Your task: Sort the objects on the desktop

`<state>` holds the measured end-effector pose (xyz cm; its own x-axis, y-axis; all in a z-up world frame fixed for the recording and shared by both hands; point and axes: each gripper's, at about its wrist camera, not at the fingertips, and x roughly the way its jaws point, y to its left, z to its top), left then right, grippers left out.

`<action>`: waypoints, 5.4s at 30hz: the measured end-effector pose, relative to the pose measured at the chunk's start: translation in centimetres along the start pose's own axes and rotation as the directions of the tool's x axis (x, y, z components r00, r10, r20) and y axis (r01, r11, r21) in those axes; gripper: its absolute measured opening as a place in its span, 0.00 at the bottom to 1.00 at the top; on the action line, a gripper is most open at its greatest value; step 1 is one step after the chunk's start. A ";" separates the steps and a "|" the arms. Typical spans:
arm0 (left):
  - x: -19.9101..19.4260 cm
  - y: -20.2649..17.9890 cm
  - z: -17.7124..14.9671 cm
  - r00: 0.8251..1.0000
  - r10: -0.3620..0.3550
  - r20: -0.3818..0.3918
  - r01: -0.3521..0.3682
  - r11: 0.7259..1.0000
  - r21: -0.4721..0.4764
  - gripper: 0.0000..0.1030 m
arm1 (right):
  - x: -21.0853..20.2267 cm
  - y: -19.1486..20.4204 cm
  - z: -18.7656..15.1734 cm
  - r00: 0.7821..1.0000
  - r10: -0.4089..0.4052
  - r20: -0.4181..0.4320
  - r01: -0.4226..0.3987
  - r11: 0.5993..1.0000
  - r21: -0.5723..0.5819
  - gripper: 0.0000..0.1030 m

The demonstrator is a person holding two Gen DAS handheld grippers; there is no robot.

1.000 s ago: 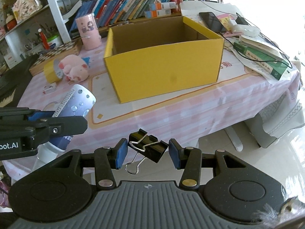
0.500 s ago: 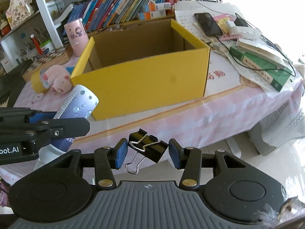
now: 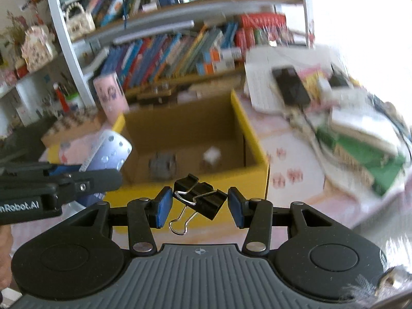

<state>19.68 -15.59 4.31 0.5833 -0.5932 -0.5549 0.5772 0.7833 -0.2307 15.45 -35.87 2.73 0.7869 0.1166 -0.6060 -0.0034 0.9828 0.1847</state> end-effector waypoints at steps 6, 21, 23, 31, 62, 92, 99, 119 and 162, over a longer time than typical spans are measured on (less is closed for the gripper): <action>1.5 0.3 2.5 0.997 0.062 0.055 -0.062 0.998 -0.004 0.30 | 1.5 -1.2 4.2 0.996 0.047 0.071 -0.041 0.996 -0.075 0.43; 9.6 2.0 1.4 0.970 0.222 -0.097 -0.215 0.974 0.073 0.30 | 12.7 -0.1 5.4 0.988 0.052 -0.145 -0.115 0.878 -0.464 0.43; 10.1 2.4 1.2 0.968 0.221 -0.121 -0.215 0.975 0.061 0.30 | 13.8 -0.1 5.3 0.984 0.040 -0.172 -0.121 0.861 -0.494 0.43; 12.0 2.5 0.1 0.952 0.243 -0.186 -0.229 0.969 0.094 0.30 | 16.5 0.7 4.5 0.969 -0.016 -0.246 -0.144 0.773 -0.618 0.43; -0.1 0.7 -0.7 0.890 0.418 0.183 -0.419 0.907 -0.035 0.89 | 6.4 -1.5 6.1 0.996 0.087 0.034 -0.073 0.951 -0.301 0.60; -12.0 5.1 -12.9 0.889 0.454 0.062 -0.453 0.891 -0.037 0.91 | -1.9 11.0 -10.4 0.996 -0.088 -0.028 0.085 0.990 -0.109 0.60; -14.6 6.1 -14.6 0.889 0.456 0.038 -0.456 0.890 -0.015 0.91 | -2.5 15.2 -12.8 0.997 -0.028 -0.068 0.018 0.988 -0.151 0.60; -19.8 9.7 -17.1 0.849 0.527 0.025 -0.525 0.849 -0.066 0.95 | -2.4 22.7 -15.0 0.989 0.097 -0.109 -0.120 0.965 -0.231 0.60; -19.6 15.3 -16.0 0.828 0.561 0.012 -0.554 0.821 -0.139 0.96 | 1.6 27.7 -12.6 0.986 0.125 -0.109 -0.154 0.933 -0.326 0.62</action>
<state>7.97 11.01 -1.18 0.8135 -0.0543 -0.5790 0.0716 0.9974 0.0070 8.87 -6.67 -2.89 0.7086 0.2534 -0.6586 -0.3255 0.9455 0.0136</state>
